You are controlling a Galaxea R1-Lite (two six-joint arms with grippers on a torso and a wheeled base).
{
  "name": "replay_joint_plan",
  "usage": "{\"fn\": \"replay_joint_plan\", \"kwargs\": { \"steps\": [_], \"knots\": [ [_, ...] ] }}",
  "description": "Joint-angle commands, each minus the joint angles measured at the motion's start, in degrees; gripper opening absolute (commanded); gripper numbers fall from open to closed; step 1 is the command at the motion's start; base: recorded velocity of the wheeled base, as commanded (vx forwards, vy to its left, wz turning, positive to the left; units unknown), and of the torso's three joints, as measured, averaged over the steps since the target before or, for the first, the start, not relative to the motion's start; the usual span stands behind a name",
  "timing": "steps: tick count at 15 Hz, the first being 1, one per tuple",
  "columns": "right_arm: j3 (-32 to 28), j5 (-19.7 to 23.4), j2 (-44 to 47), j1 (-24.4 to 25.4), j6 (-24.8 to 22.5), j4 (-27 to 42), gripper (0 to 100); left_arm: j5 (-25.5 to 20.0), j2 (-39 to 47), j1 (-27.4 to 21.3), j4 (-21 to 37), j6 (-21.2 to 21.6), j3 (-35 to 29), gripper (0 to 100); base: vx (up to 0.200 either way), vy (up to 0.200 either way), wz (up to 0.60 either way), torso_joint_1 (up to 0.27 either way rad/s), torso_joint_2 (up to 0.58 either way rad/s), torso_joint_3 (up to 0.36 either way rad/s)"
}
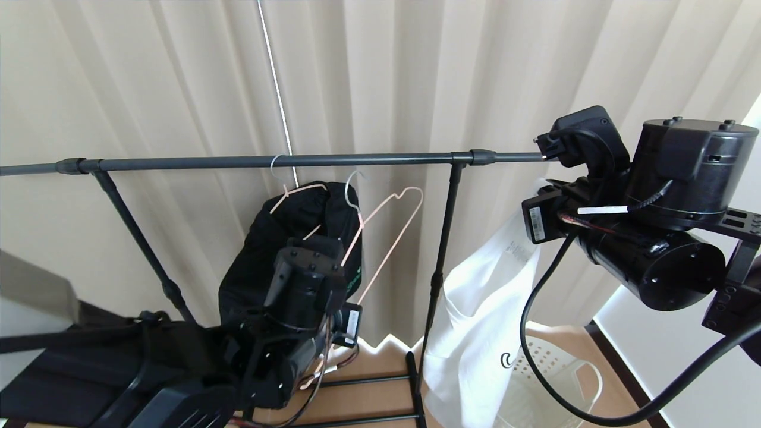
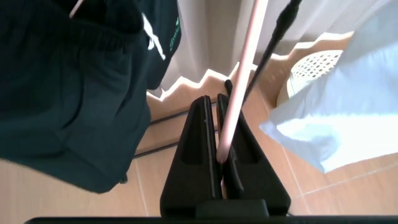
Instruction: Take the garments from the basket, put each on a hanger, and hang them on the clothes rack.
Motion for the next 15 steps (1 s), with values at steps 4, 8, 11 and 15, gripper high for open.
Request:
{"fn": "replay_joint_plan", "kwargs": {
  "steps": [4,8,11,15],
  "knots": [
    [-4.8,-0.7,4.9,-2.4,-0.3,0.0,0,-0.6,-8.1,-1.1,-20.9,9.7,21.2,0,0.000,0.000,0.00,0.000,0.00,0.000],
    [-4.2,-1.1,9.2,-4.8,-2.0,-9.3,0,-2.4,-7.7,-2.7,-34.0,19.0,31.9,0,0.000,0.000,0.00,0.000,0.00,0.000],
    [-3.5,-1.4,9.2,-4.7,-2.2,-9.6,0,-3.0,-6.8,-5.7,-38.7,19.4,33.0,0,0.000,0.000,0.00,0.000,0.00,0.000],
    [-3.4,-2.1,9.4,-3.3,-2.1,-9.7,0,-5.3,-3.3,-7.6,-43.8,17.1,34.6,0,0.000,0.000,0.00,0.000,0.00,0.000]
  ]
}}
